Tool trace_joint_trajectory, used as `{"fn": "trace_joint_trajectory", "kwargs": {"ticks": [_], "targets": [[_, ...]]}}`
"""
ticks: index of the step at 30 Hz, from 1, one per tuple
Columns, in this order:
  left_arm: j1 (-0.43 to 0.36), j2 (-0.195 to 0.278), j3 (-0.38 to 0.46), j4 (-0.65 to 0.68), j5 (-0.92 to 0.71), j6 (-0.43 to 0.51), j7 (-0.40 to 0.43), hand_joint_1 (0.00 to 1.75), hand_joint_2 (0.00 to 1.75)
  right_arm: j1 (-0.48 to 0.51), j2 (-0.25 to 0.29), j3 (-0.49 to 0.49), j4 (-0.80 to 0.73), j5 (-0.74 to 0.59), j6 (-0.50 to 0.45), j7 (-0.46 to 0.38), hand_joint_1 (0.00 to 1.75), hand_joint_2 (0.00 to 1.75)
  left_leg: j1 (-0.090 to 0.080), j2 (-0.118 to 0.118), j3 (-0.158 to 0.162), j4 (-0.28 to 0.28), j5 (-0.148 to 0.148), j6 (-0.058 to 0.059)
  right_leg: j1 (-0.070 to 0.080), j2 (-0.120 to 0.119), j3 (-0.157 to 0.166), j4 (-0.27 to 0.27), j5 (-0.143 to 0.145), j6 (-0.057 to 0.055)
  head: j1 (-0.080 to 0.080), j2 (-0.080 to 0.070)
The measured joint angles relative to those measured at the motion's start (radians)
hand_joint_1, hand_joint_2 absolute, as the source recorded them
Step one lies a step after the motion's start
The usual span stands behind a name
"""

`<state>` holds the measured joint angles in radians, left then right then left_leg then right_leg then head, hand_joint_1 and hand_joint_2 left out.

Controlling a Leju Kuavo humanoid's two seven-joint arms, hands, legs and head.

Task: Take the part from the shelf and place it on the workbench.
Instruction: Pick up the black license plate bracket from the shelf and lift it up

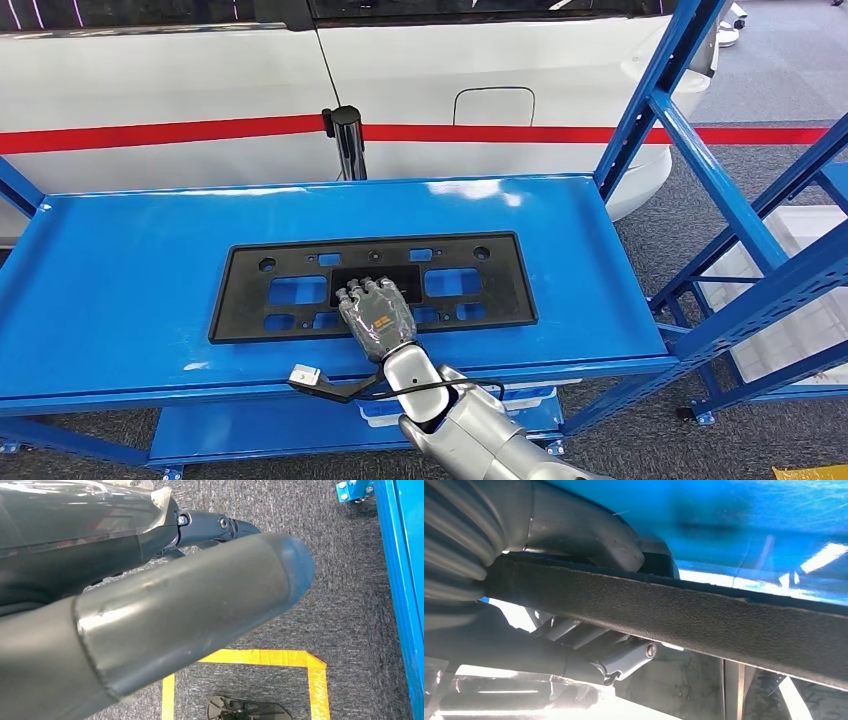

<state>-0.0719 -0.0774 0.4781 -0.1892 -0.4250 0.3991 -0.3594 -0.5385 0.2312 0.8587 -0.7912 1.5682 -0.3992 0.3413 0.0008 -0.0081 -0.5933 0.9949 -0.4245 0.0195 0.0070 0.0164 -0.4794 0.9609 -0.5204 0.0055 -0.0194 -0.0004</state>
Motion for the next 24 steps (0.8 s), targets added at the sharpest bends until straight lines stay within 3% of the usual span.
{"fn": "trace_joint_trajectory", "kwargs": {"ticks": [7, 18, 24], "targets": [[0.001, 0.000, 0.005, 0.000, 0.002, 0.006, 0.000, 0.00, 0.00, -0.002, -0.008, 0.030, -0.008, 0.000, -0.016, 0.041, 1.75, 1.75, 0.000, 0.000, 0.000, 0.000, 0.000, 0.000, 0.000, 0.000, 0.000, 0.000, 0.000, 0.000, 0.000, 0.000], [0.000, -0.001, 0.005, 0.000, -0.023, 0.012, 0.005, 0.00, 0.00, -0.037, -0.063, 0.038, -0.115, 0.000, -0.260, 0.063, 1.75, 1.75, 0.000, 0.000, -0.001, 0.000, 0.000, 0.000, 0.000, 0.000, -0.001, 0.000, 0.000, 0.000, 0.000, 0.000], [-0.001, -0.004, 0.005, 0.000, -0.040, 0.012, 0.009, 0.00, 0.00, -0.076, -0.124, 0.017, -0.276, 0.000, -0.286, 0.060, 1.75, 1.75, 0.000, 0.000, -0.002, 0.000, 0.000, 0.000, 0.000, 0.000, -0.001, 0.000, 0.000, 0.000, 0.000, 0.000]]}}
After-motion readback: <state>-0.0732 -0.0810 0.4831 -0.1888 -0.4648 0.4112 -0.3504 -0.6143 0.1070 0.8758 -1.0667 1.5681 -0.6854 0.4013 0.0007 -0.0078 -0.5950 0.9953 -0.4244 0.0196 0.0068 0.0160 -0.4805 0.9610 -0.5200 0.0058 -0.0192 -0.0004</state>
